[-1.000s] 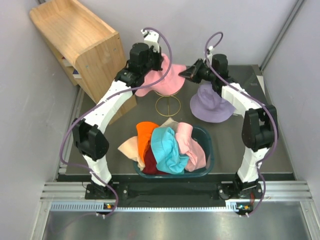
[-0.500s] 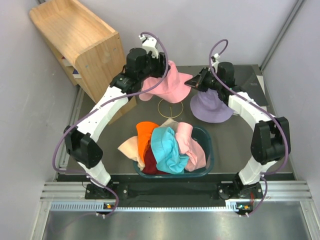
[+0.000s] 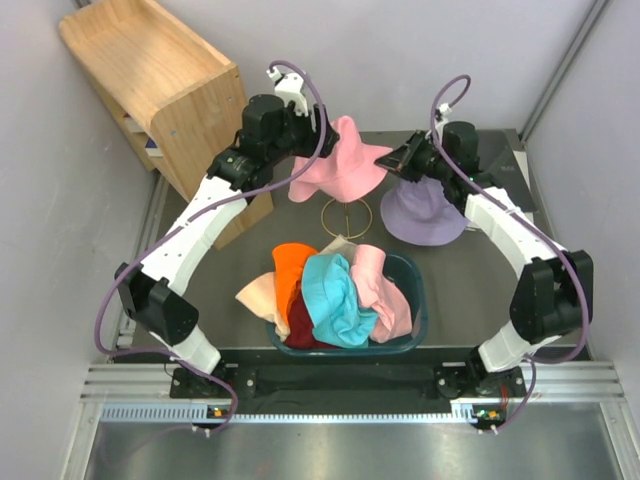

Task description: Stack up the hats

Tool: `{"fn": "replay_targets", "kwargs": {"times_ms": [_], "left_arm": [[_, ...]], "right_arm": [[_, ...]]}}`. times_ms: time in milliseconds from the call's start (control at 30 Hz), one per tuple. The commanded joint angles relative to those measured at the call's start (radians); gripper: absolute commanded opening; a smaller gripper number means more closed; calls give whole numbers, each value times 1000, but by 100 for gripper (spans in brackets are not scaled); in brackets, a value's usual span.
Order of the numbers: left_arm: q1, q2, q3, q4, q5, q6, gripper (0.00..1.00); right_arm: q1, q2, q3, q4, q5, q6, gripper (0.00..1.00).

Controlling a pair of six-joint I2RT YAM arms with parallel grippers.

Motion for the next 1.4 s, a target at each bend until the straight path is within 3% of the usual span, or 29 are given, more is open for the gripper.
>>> {"fn": "replay_targets", "kwargs": {"times_ms": [0,200,400,500,600,633,733,1067,1367], "left_arm": [[-1,8,3,42,70,-91,67],[-1,71,12,49,107,-154,63],[-1,114,18,26,113,-163,50],[-5,117,19,36,124,-169,49],[-8,104,29,54,103,-166,66],[-8,99,35,54,90,-165,76],[-8,87,71,27,58,-147,86],[-8,39,144,-66,-54,-85,99],[-5,28,234,-116,-118,-50,99]], "right_arm": [[25,-94,6,23,52,30,0],[27,-116,-44,20,55,32,0],[28,-142,-78,2,96,13,0],[27,-143,-80,-12,138,-2,0],[25,-111,-29,-57,196,-54,0],[25,-90,4,-66,210,-83,0],[25,-33,83,-109,256,-134,0],[82,133,321,-325,404,-327,0],[173,203,396,-475,621,-476,0]]}}
